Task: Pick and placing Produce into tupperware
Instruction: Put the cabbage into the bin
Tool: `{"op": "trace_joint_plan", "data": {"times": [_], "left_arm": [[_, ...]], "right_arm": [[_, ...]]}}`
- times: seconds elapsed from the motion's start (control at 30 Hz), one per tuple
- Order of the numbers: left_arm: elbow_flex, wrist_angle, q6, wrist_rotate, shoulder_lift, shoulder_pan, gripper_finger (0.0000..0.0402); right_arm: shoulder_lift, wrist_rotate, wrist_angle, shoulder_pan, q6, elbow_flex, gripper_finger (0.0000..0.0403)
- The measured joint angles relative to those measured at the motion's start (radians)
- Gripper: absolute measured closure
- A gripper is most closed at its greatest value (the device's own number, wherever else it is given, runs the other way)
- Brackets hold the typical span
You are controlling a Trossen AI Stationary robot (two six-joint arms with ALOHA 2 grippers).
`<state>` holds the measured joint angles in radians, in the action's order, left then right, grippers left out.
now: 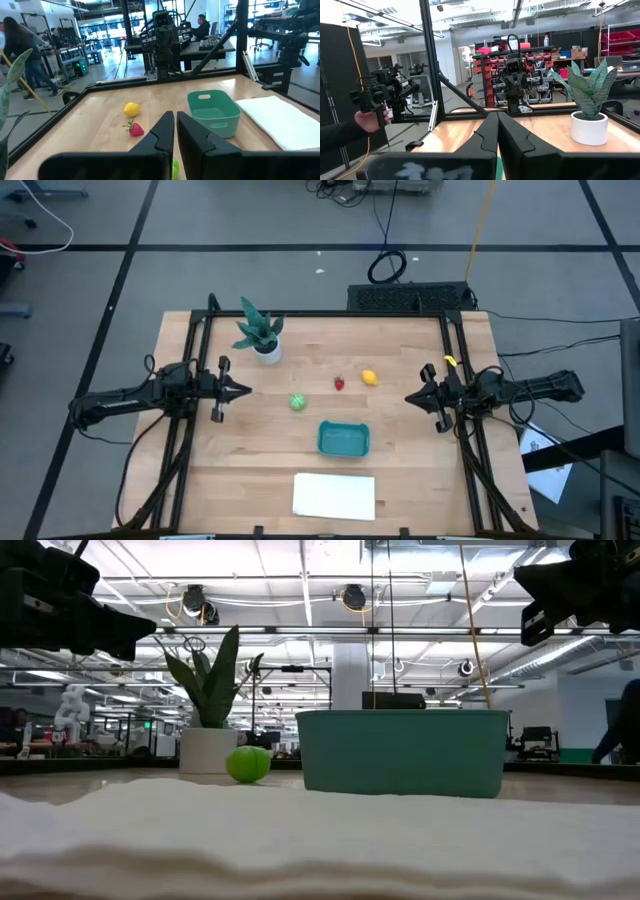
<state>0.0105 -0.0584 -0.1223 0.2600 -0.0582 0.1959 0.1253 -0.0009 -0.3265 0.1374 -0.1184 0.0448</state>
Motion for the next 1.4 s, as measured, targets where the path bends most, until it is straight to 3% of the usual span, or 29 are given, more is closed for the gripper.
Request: {"op": "trace_joint_plan", "data": {"times": [0.3,0.73,1.17,1.4], "left_arm": [[0.000,-0.033,0.002,0.000,0.000,0.000,0.0376],[0.000,-0.126,0.232,0.001,0.000,0.000,0.0376],[0.000,-0.119,0.221,-0.002,0.000,0.000,0.0376],[0.000,-0.171,0.192,-0.147,-0.001,0.000,0.0376]], "right_arm": [[0.000,0.000,0.001,0.000,0.000,0.000,0.0403],[0.000,0.000,0.001,0.000,0.010,0.000,0.0403],[0.000,0.000,-0.003,0.000,0.151,0.000,0.0403],[0.000,0.004,-0.033,0.000,0.190,0.000,0.0403]]}}
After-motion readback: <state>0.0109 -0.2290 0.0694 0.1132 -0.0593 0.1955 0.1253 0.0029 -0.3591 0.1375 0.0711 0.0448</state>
